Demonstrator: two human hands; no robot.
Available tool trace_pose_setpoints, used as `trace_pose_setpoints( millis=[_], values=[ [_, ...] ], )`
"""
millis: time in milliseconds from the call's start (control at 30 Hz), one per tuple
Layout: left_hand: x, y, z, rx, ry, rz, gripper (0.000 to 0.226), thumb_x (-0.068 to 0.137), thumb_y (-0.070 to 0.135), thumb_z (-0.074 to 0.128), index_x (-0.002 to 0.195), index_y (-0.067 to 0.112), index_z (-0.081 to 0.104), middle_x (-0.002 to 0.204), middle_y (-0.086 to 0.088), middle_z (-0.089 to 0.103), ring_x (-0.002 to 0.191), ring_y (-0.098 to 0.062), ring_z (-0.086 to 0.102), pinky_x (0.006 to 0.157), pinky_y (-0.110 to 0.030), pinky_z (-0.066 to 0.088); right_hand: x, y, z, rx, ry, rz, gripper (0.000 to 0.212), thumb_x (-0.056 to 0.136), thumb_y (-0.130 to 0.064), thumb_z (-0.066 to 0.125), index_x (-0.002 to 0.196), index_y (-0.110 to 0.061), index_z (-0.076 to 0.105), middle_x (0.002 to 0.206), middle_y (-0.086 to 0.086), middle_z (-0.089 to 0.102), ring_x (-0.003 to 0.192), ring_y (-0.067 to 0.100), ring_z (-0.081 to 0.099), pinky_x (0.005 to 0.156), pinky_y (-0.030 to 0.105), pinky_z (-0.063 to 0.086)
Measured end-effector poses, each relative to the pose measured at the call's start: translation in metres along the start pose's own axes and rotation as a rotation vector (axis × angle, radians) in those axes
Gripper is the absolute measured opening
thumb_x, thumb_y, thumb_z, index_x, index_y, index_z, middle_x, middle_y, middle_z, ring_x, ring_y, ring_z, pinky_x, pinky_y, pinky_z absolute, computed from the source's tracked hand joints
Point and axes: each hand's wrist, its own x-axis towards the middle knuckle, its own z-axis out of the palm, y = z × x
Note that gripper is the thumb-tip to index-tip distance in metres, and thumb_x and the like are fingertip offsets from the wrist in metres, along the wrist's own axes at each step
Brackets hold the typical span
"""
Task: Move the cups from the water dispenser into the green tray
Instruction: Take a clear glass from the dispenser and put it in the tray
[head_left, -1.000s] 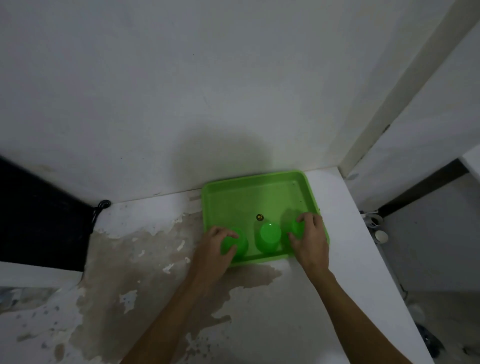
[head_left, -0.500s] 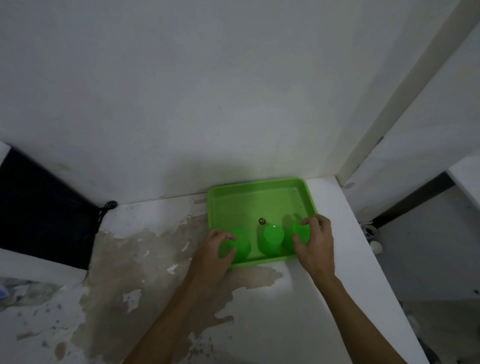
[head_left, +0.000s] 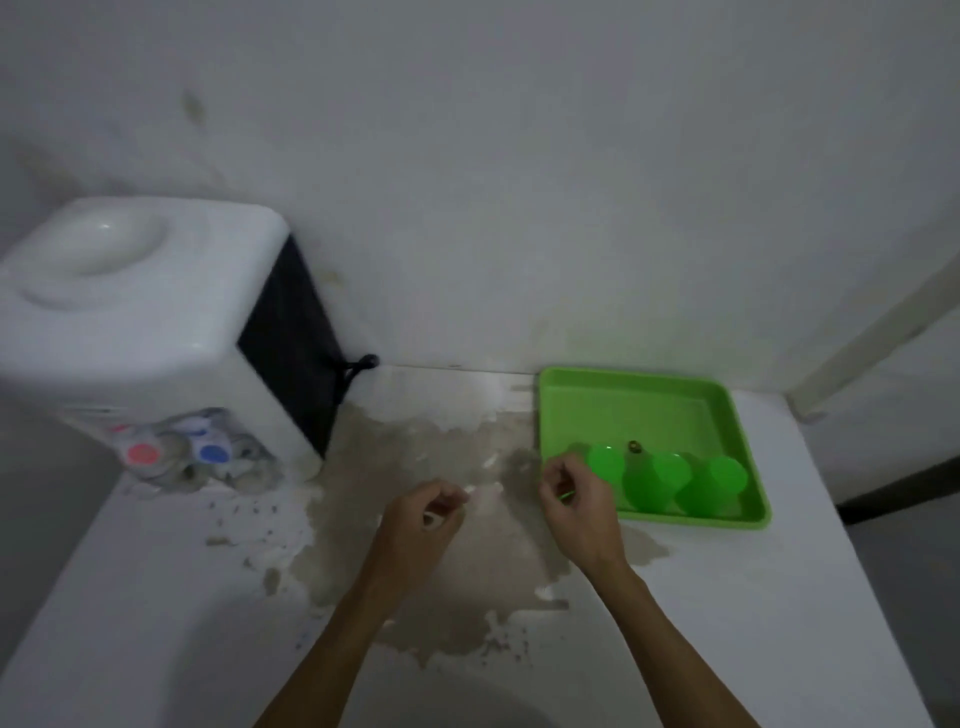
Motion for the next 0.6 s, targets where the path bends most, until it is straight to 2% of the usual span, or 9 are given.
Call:
trace_pose_setpoints(
  millis=[167,233,300,333,400,500,600],
  values=[
    [-0.027,-0.047,-0.089,-0.036,0.133,-0.142,0.021,0.085,0.017,0.074,0.082,0.037,0.070,0.085,0.013,0.074,0.081,-0.005,0.068,0.073,-0.016,0.052,-0.008,-0.054,0.098,0.116,-0.173,0.007,0.014,0.081,0.000,0.067,0.079,-0.013,0.064,0.064,-0.003,0.057,0.058,0.004,0.052,0.056,0.015,0.043],
    [-0.035,-0.067,-0.123,-0.047,0.187,-0.170,0.018,0.085,0.018,0.074,0.083,0.035,0.071,0.083,0.015,0.074,0.081,-0.004,0.068,0.074,-0.018,0.053,-0.009,-0.073,0.135,0.150,-0.241,0.027,0.012,0.080,0.001,0.067,0.079,-0.010,0.066,0.062,0.001,0.057,0.057,0.008,0.053,0.056,0.022,0.047],
    [-0.041,-0.085,-0.154,-0.047,0.232,-0.185,0.016,0.086,0.014,0.073,0.085,0.030,0.073,0.083,0.013,0.074,0.080,-0.004,0.068,0.076,-0.025,0.055,-0.011,-0.089,0.168,0.168,-0.296,0.062,0.009,0.078,-0.001,0.065,0.079,-0.009,0.067,0.064,0.014,0.061,0.061,0.023,0.059,0.062,0.036,0.053],
    [-0.043,-0.094,-0.166,-0.038,0.253,-0.190,0.013,0.086,0.012,0.073,0.086,0.025,0.074,0.082,0.010,0.074,0.080,-0.005,0.068,0.076,-0.028,0.056,-0.011,-0.094,0.182,0.173,-0.313,0.075,0.008,0.077,-0.001,0.064,0.079,-0.009,0.067,0.066,0.017,0.062,0.062,0.026,0.060,0.063,0.038,0.054],
    [-0.044,-0.114,-0.192,-0.024,0.303,-0.211,0.013,0.086,0.009,0.072,0.089,0.021,0.074,0.087,0.007,0.074,0.082,-0.005,0.068,0.078,-0.030,0.057,-0.010,-0.107,0.214,0.181,-0.345,0.096,0.009,0.079,0.002,0.064,0.078,-0.006,0.066,0.063,0.014,0.059,0.061,0.020,0.058,0.062,0.036,0.053],
    [-0.039,-0.135,-0.218,-0.004,0.344,-0.229,0.023,0.086,0.009,0.071,0.097,0.029,0.067,0.100,0.006,0.070,0.091,-0.007,0.066,0.082,-0.028,0.056,-0.006,-0.123,0.247,0.207,-0.388,0.119,0.011,0.084,0.006,0.063,0.077,-0.003,0.065,0.062,0.007,0.060,0.055,0.011,0.056,0.058,0.023,0.052],
    [-0.029,-0.152,-0.231,0.009,0.307,-0.294,0.037,0.086,0.018,0.073,0.119,0.028,0.057,0.118,0.003,0.059,0.107,-0.017,0.061,0.087,-0.026,0.052,-0.001,-0.132,0.271,0.235,-0.410,0.153,0.012,0.086,0.005,0.063,0.078,-0.004,0.066,0.065,0.008,0.063,0.051,0.005,0.057,0.055,0.017,0.050]
  ],
)
